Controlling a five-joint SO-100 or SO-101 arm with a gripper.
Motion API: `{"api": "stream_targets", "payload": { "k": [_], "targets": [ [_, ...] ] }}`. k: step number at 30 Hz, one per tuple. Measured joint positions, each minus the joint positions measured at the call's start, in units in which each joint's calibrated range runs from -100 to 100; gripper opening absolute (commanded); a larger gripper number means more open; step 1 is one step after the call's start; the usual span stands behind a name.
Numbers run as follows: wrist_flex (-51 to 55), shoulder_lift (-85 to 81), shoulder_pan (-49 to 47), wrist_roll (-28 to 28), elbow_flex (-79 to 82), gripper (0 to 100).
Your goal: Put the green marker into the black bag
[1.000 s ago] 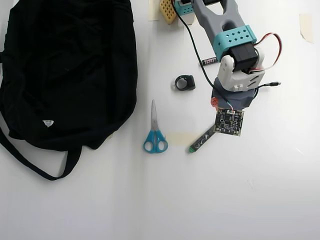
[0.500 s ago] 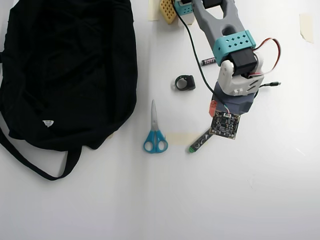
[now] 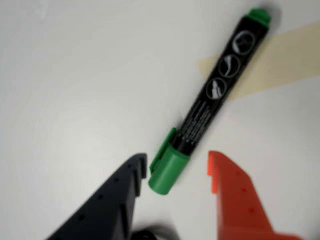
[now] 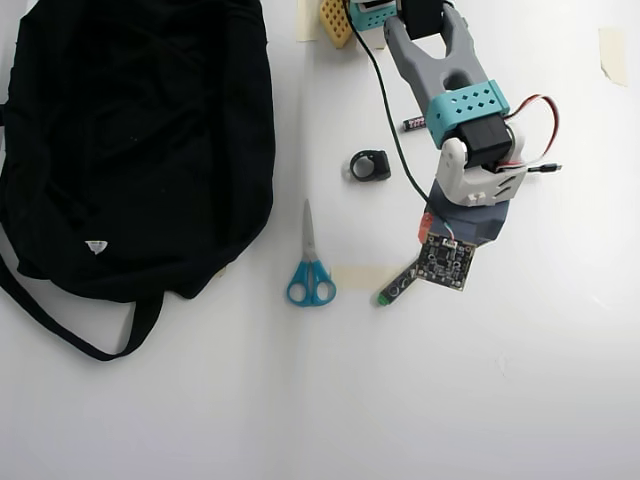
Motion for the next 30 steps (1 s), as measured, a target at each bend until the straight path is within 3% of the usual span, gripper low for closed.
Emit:
{"api": "stream_targets", "payload": {
  "k": [8,14,30],
  "targets": [
    [2.7,0.9,0.0,-2.7,-0.2,16],
    [4.1,2.7,0.0,-3.6,-0.2,24],
    [4.2,6.3,0.1,-4.4,-6.1,24]
  ]
}}
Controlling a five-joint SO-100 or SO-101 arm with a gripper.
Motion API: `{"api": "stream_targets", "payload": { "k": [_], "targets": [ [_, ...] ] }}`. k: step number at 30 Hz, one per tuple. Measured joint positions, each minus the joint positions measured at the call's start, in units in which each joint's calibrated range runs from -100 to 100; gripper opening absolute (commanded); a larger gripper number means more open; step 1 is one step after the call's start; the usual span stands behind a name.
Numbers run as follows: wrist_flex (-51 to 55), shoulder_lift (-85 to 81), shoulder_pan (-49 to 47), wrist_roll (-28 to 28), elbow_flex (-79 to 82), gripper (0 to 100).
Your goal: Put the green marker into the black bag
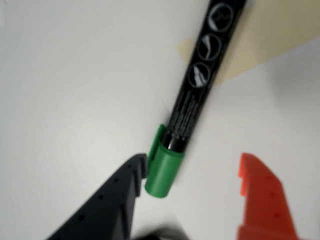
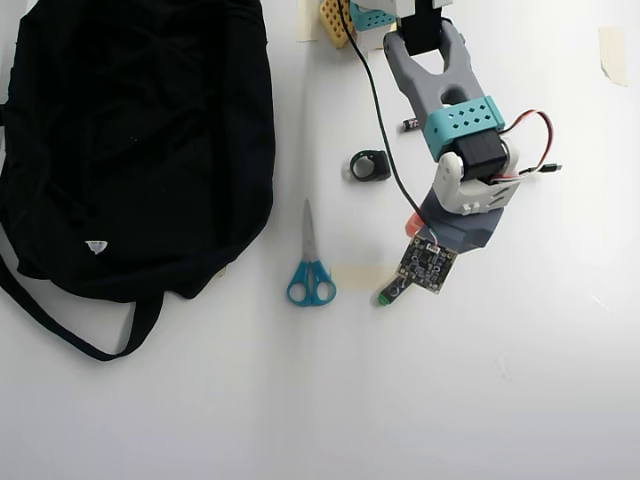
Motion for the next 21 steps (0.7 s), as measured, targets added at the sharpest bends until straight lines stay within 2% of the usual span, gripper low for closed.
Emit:
{"api": "stream_targets", "payload": {
  "k": [21],
  "targets": [
    [0.7,0.1,-0.1,1.0,-0.2,24]
  ]
}}
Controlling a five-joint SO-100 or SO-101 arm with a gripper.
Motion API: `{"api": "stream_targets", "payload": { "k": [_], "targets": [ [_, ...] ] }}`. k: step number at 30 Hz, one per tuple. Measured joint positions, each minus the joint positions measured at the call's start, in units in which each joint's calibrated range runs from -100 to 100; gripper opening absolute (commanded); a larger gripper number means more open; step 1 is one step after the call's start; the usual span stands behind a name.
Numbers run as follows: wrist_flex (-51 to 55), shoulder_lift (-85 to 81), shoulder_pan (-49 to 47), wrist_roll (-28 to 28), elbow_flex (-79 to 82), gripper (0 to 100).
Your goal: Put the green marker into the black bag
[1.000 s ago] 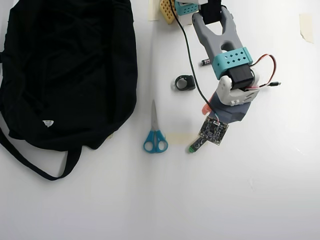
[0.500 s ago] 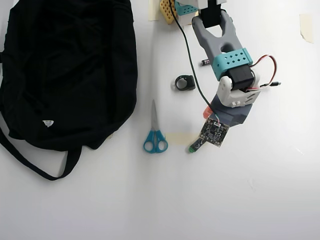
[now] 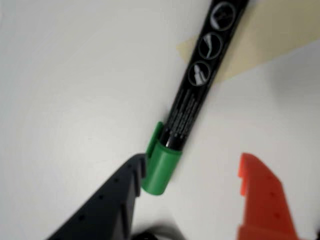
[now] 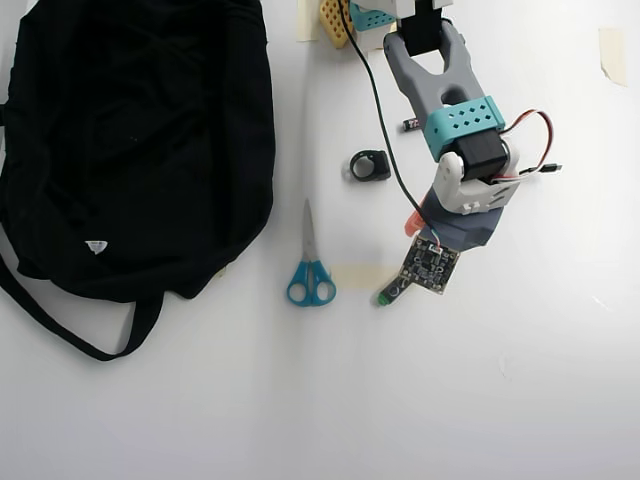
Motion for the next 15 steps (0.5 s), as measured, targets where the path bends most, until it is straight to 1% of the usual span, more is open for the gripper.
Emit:
{"api": "stream_targets", "payload": {
  "k": [5,15],
  "targets": [
    [0.0,1.8,0.4,0.8,-1.7,24],
    [0.0,9.8,1.1,1.1,-11.9,24]
  ]
}}
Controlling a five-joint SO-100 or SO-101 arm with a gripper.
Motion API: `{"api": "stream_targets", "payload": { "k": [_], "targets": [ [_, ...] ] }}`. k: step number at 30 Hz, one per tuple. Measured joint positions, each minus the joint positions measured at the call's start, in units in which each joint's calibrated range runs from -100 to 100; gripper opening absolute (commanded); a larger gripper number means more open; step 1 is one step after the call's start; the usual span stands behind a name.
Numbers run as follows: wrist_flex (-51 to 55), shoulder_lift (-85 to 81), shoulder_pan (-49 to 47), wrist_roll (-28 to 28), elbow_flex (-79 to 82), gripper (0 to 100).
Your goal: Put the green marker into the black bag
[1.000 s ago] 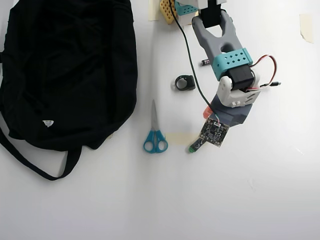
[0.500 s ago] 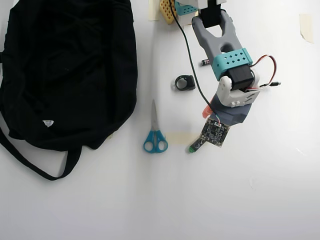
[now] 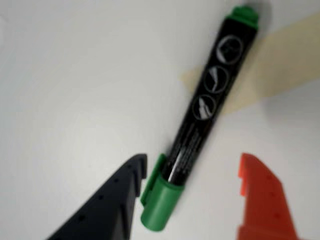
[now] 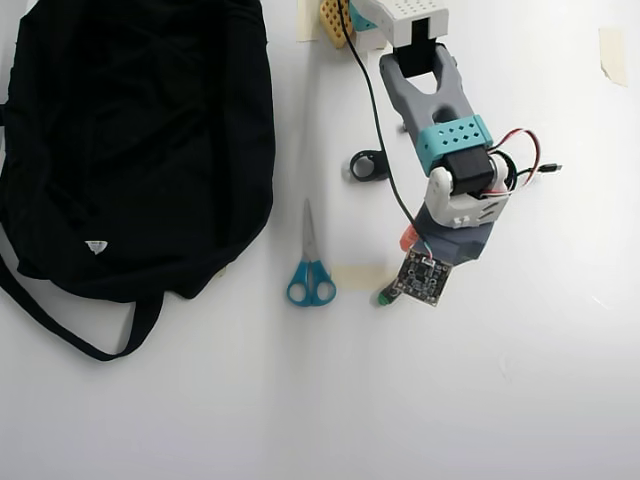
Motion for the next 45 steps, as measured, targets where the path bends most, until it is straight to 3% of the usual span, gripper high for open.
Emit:
{"api": "stream_targets", "payload": {
  "k": [22,45],
  "targets": [
    [2.0,2.7,1.8,-0.6,-3.0,24],
    [2.0,3.5,-0.1,2.6,-5.5,24]
  ]
}}
